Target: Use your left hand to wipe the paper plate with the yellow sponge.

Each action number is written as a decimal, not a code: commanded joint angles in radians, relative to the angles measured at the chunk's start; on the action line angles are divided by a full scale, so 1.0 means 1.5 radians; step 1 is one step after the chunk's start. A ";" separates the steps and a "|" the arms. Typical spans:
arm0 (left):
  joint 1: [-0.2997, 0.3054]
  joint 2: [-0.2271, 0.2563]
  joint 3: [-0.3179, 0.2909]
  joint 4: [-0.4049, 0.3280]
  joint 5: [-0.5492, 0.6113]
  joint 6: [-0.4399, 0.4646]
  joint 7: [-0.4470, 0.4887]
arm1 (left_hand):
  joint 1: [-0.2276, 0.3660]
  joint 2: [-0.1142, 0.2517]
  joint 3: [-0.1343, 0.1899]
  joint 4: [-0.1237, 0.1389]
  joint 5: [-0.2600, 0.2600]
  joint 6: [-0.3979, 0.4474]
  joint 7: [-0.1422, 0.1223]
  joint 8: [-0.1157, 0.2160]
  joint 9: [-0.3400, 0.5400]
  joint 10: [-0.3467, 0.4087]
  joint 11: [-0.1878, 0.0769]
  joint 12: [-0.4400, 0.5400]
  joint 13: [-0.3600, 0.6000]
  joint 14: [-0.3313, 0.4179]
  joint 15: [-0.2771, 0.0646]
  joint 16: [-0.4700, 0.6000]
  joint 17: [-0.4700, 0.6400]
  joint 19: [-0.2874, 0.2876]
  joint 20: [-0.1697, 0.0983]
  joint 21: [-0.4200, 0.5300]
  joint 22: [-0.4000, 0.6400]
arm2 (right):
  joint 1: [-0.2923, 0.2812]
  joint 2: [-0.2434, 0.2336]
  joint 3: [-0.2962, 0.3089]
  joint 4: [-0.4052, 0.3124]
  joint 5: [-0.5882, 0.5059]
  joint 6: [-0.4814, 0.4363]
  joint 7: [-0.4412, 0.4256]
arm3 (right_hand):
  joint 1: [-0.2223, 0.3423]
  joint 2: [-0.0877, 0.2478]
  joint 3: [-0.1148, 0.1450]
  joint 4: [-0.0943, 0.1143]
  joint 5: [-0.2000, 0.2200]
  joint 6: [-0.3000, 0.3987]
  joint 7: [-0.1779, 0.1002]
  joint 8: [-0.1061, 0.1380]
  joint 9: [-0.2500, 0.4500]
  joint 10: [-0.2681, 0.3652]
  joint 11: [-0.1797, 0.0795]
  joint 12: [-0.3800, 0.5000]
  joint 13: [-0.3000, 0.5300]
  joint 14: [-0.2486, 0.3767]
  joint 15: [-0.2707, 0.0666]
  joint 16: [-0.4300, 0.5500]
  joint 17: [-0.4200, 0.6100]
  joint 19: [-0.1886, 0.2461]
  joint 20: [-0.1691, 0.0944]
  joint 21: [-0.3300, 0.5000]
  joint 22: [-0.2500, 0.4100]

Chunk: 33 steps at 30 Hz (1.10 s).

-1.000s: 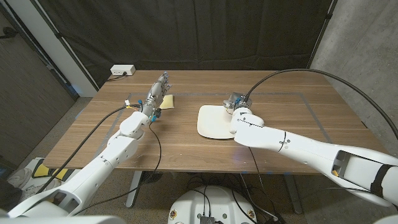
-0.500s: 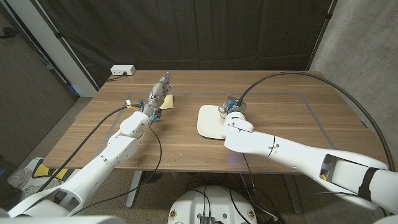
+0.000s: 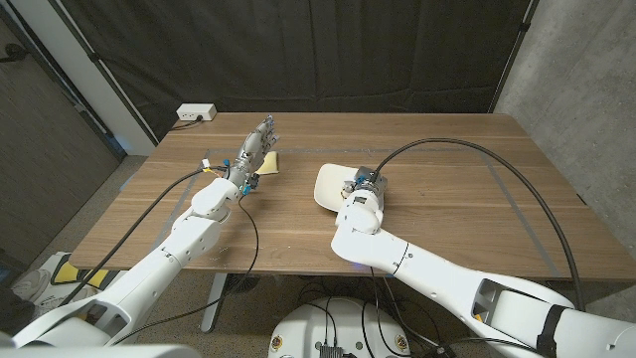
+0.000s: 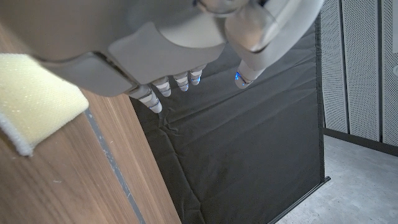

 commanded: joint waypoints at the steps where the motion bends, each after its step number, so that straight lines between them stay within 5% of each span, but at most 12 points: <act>1: -0.010 -0.005 0.005 0.008 0.000 0.000 -0.007 | -0.003 -0.004 -0.002 0.001 0.000 0.003 0.000 -0.001 0.001 0.001 0.000 -0.001 0.002 0.000 -0.004 -0.001 0.003 0.004 -0.007 -0.002 0.002 | -0.028 0.030 0.033 0.056 -0.556 -0.007 0.397 | -0.016 -0.003 -0.016 0.008 -0.001 0.006 0.003 0.000 0.002 -0.001 0.006 -0.003 0.003 -0.006 -0.081 0.001 0.005 -0.013 -0.027 0.001 0.018; 12: -0.025 -0.011 0.013 0.022 0.023 0.000 0.008 | -0.003 -0.006 -0.004 0.001 -0.001 0.004 -0.003 -0.002 0.001 0.000 -0.002 -0.002 0.002 -0.002 -0.007 -0.002 0.003 0.004 -0.011 -0.002 0.002 | -0.022 0.026 0.035 0.071 -0.613 -0.007 0.440 | -0.017 -0.011 -0.030 0.005 -0.002 0.016 -0.002 0.001 0.002 0.010 0.004 0.000 0.003 -0.008 -0.085 0.001 0.001 -0.020 -0.025 0.001 0.017; 19: -0.030 -0.011 0.013 0.024 0.034 0.004 0.025 | 0.008 -0.010 -0.003 -0.009 -0.001 0.015 -0.004 0.000 0.001 0.011 -0.003 0.001 0.002 0.010 -0.006 0.000 0.001 0.013 -0.010 0.000 0.001 | -0.018 0.022 0.032 0.071 -0.604 -0.007 0.414 | -0.012 -0.005 -0.035 0.004 -0.002 0.025 -0.002 0.003 0.003 0.018 -0.004 0.001 0.003 -0.004 -0.092 0.004 0.001 -0.015 -0.033 0.005 0.016; 26: -0.032 -0.018 0.011 0.034 0.021 -0.004 0.013 | 0.011 -0.010 -0.002 -0.010 -0.001 0.015 -0.002 -0.001 0.001 0.013 -0.003 0.001 0.002 0.011 -0.006 0.000 0.001 0.014 -0.008 -0.001 0.001 | -0.009 0.010 0.019 0.066 -0.609 -0.007 0.439 | -0.015 -0.036 -0.055 -0.005 -0.003 0.019 -0.001 -0.001 0.003 0.021 0.001 0.000 0.003 0.001 -0.088 0.003 -0.004 -0.008 -0.031 0.009 0.015; 30: -0.037 -0.026 0.009 0.053 0.012 -0.011 0.007 | 0.012 -0.010 -0.002 -0.011 -0.002 0.016 -0.002 -0.001 0.001 0.016 -0.001 0.001 0.002 0.011 -0.006 0.000 0.001 0.015 -0.008 -0.001 0.001 | 0.004 -0.005 0.007 0.058 -0.623 -0.007 0.468 | -0.026 -0.050 -0.069 -0.001 -0.002 0.019 0.001 -0.002 0.003 0.024 0.005 0.000 0.004 0.004 -0.087 0.004 -0.004 -0.005 -0.030 0.012 0.014; 33: -0.040 -0.030 0.007 0.063 0.006 -0.014 0.001 | 0.013 -0.010 -0.002 -0.011 -0.002 0.016 -0.002 -0.001 0.001 0.017 -0.002 0.001 0.002 0.012 -0.006 0.000 0.001 0.015 -0.008 -0.001 0.001 | 0.008 -0.016 0.003 0.043 -0.616 0.002 0.462 | -0.050 -0.050 -0.082 0.015 0.000 0.021 0.002 -0.002 0.003 0.027 0.006 0.000 0.004 0.007 -0.086 0.006 0.000 -0.005 -0.028 0.013 0.013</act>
